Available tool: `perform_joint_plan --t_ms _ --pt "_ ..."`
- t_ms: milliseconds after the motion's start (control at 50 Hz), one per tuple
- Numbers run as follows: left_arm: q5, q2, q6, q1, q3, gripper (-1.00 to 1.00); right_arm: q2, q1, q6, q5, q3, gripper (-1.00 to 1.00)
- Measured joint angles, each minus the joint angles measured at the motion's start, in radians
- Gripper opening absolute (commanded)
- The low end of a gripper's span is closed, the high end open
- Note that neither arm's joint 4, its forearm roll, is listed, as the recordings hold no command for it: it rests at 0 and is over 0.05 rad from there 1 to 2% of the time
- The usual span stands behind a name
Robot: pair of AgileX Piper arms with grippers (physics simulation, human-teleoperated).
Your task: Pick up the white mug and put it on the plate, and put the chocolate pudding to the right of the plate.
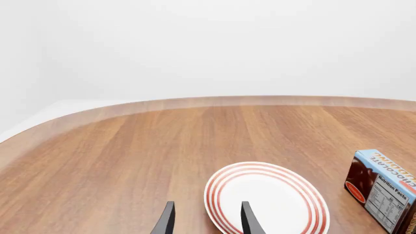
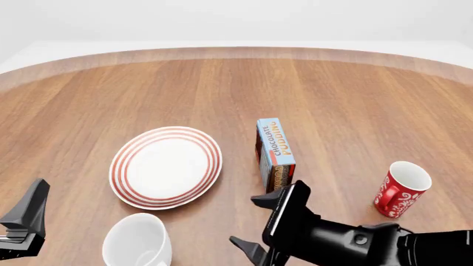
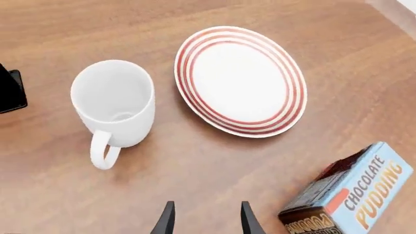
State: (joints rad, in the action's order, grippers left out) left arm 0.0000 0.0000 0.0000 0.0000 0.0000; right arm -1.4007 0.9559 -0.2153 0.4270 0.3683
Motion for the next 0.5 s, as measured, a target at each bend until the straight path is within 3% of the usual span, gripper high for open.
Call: perform_joint_plan --t_ms 500 --pt "0.0 0.0 0.0 0.0 0.0 1.0 -0.098 0.131 0.048 -0.027 0.065 1.0"
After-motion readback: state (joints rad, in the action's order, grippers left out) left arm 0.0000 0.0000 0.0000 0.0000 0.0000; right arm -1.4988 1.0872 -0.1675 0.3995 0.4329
